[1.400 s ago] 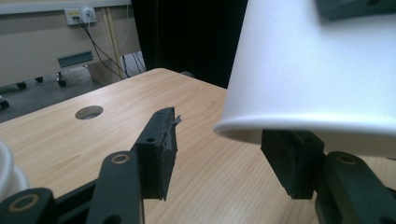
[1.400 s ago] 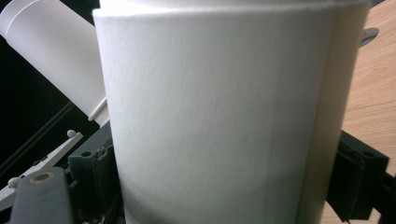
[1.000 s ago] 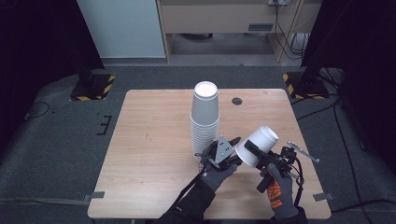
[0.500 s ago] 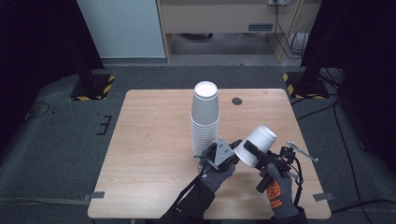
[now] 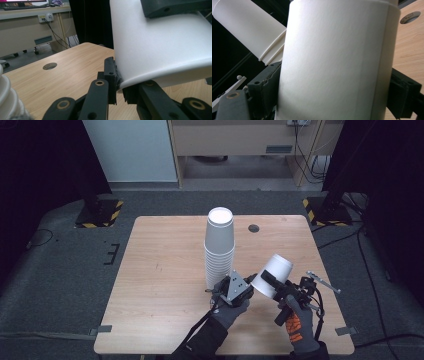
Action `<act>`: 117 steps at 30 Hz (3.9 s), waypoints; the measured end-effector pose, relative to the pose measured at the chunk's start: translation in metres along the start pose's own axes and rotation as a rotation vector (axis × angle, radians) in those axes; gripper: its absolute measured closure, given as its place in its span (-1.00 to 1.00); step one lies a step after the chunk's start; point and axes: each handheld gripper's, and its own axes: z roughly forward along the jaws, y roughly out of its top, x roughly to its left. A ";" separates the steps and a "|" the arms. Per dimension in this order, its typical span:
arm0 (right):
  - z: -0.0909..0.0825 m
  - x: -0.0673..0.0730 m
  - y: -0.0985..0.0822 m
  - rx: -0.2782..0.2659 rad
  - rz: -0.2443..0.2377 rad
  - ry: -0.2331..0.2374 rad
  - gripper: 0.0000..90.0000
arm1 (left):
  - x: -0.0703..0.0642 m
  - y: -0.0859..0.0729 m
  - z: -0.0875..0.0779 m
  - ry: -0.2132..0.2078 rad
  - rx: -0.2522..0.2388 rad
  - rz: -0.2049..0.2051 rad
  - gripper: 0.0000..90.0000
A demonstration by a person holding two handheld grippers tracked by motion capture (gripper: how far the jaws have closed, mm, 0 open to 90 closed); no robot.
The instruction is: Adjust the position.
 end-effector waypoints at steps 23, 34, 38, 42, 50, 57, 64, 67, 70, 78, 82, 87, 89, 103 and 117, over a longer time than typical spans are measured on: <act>0.003 -0.002 0.002 -0.001 -0.013 0.012 -0.81 | 0.003 -0.001 -0.016 -0.014 0.015 0.012 0.86; 0.004 -0.004 0.002 0.002 -0.011 0.014 -0.85 | 0.004 0.000 -0.022 -0.031 0.033 0.021 0.86; 0.004 -0.005 0.003 0.006 -0.019 0.012 -0.87 | 0.004 0.000 -0.025 -0.040 0.044 0.025 0.85; 0.005 -0.006 0.003 0.011 -0.013 0.012 -0.88 | 0.004 0.000 -0.026 -0.042 0.051 0.025 0.86; 0.000 -0.010 0.006 -0.042 -0.017 -0.024 -0.77 | 0.001 -0.001 -0.031 -0.064 0.053 0.038 0.88; -0.004 -0.016 0.011 -0.062 -0.027 -0.052 -0.76 | 0.006 0.002 -0.039 -0.070 0.050 0.041 0.90; -0.008 -0.019 0.015 -0.080 -0.062 -0.091 -0.74 | 0.017 0.005 -0.056 -0.070 0.057 0.035 0.91; -0.008 -0.022 0.016 -0.079 -0.077 -0.101 -0.74 | 0.021 0.006 -0.062 -0.071 0.058 0.027 0.91; -0.009 -0.024 0.016 -0.065 -0.103 -0.127 -0.74 | 0.025 0.006 -0.067 -0.075 0.058 0.017 0.91; -0.008 -0.030 0.016 -0.022 -0.206 -0.211 -0.75 | 0.034 0.009 -0.083 -0.073 0.061 -0.003 0.91; -0.007 -0.032 0.015 -0.004 -0.266 -0.244 -0.75 | 0.037 0.009 -0.090 -0.074 0.060 -0.005 0.91; -0.006 -0.034 0.014 0.031 -0.354 -0.279 -0.75 | 0.047 0.009 -0.109 -0.065 0.057 -0.025 0.91; -0.006 -0.034 0.013 0.038 -0.370 -0.287 -0.75 | 0.048 0.008 -0.111 -0.064 0.057 -0.029 0.91; -0.009 -0.050 0.010 0.113 -0.507 -0.391 -0.76 | 0.068 -0.006 -0.152 -0.041 0.070 -0.078 0.91; -0.008 -0.051 0.009 0.128 -0.517 -0.407 -0.77 | 0.084 -0.023 -0.187 0.004 0.110 -0.127 0.91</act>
